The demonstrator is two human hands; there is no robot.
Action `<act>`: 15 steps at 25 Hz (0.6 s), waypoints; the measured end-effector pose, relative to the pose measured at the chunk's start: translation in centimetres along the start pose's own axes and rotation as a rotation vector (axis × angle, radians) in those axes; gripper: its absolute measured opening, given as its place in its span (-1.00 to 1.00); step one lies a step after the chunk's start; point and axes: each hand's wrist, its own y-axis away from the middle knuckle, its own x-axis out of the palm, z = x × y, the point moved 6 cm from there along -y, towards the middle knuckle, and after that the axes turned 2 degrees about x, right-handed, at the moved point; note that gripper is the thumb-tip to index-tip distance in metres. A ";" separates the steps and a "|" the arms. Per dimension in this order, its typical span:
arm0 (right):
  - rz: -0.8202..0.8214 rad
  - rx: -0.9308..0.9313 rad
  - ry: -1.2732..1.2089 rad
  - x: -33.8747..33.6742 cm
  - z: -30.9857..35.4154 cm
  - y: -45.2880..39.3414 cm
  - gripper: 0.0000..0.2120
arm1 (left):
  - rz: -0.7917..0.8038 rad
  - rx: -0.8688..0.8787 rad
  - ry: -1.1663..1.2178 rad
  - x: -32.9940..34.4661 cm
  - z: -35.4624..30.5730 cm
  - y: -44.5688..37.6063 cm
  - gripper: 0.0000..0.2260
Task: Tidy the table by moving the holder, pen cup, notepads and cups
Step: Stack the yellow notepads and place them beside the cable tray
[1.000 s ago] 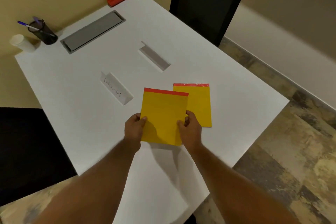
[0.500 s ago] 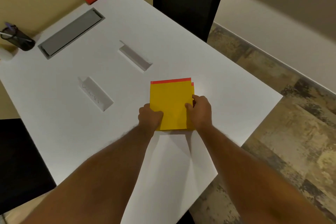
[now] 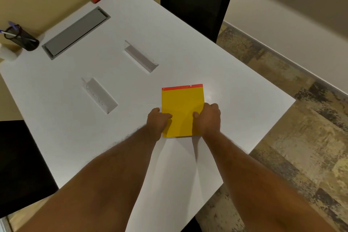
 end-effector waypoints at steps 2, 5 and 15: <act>0.024 0.071 -0.042 0.1 -0.1 -0.2 -0.60 | 0.038 -0.051 0.109 0.0 0.0 0.0 -0.65; 0.090 0.126 -0.178 -0.1 -0.6 -1.0 -0.77 | 0.037 -0.113 0.193 -0.5 0.5 0.3 -0.83; 0.334 0.006 -0.782 -1.3 4.1 3.0 -0.74 | -0.070 -0.050 0.614 -5.2 3.1 4.9 -0.67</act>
